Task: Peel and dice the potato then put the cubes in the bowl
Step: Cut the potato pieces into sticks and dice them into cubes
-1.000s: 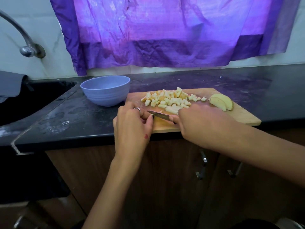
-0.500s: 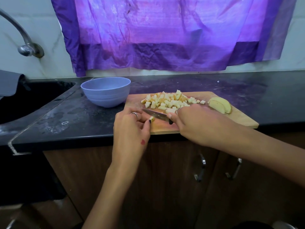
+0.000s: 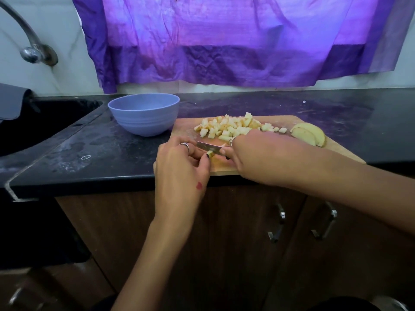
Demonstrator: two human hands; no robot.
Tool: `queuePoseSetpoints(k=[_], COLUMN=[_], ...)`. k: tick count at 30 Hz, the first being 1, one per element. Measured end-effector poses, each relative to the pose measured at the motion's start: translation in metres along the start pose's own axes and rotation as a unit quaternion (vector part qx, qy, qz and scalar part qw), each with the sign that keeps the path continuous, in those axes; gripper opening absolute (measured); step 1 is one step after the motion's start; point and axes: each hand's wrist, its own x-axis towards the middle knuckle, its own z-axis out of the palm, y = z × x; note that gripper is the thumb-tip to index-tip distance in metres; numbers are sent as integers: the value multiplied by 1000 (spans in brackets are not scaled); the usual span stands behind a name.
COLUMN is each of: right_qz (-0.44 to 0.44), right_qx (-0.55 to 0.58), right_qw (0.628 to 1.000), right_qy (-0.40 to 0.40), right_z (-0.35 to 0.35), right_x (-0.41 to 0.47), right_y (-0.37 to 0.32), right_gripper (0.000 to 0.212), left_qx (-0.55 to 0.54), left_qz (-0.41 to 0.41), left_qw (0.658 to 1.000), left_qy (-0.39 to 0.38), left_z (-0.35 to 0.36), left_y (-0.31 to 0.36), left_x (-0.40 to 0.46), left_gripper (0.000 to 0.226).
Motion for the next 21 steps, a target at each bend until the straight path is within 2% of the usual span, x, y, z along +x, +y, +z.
queuePoseSetpoints(k=[6,11,16,21], right_qz=[40,50,38,40], right_qx=[12,53,57,56], right_qw=[999,995,997,997], right_qy=[12,74,41,21], right_z=[6,5,5,3], right_x=[-16,-25,-23,-16], right_y=[12,19,8,6], right_gripper=[40,43,42,44], left_qx=[-21,-23,-45,-31], left_qz=[1,-2,-2,-6], left_qw=[1000,1000,999,999], left_qy=[10,7,13,-4], left_z=[2,3,1,1], left_y=[1,-2,2,0], left_x=[-2,-3,-4,0], left_gripper=[22,19,26,21])
